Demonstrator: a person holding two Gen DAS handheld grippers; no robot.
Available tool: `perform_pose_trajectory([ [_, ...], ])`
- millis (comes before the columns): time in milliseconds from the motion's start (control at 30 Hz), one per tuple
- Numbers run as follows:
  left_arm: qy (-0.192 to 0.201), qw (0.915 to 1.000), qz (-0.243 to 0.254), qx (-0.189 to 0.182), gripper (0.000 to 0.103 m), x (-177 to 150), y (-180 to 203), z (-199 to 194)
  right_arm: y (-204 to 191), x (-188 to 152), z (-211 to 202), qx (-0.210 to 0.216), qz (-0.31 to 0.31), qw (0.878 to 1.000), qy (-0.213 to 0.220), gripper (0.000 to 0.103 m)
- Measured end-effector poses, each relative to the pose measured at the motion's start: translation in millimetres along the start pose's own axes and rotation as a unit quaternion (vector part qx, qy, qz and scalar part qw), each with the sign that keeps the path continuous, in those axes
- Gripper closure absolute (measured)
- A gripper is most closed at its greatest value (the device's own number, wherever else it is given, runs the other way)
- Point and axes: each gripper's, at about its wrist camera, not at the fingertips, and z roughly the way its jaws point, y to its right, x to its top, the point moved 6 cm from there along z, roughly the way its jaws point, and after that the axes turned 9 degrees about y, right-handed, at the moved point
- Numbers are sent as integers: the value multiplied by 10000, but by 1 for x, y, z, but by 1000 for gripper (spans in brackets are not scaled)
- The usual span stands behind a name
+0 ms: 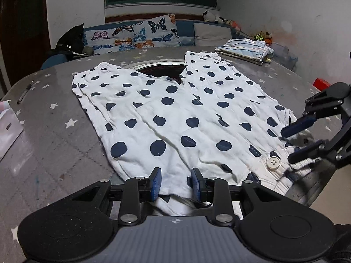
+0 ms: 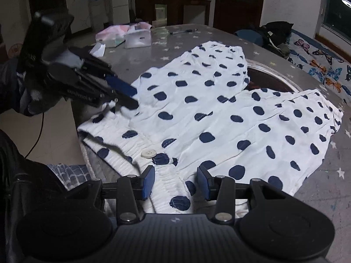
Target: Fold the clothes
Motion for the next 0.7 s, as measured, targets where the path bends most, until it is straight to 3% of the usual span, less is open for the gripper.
perform_pose_trajectory([
  [200,107,9999,20,-49,71,10,4,-4,6,-9,-6,-54,203,9998,-76,60],
  [367,329,9987,160,-353,70,25,23,-10,25,-3,-23,-238,600,9977,195,60],
  [500,403,9958,267,-776,69,32,48,-8,53,-13,-20,-642,977,9931,99,60],
  [600,405,9914,393,-1180,67,35,74,-3,62,-25,-17,-667,1150,9911,-42,61],
  [700,386,9844,663,-1586,60,36,105,1,69,-24,-28,-719,1290,9890,98,61],
])
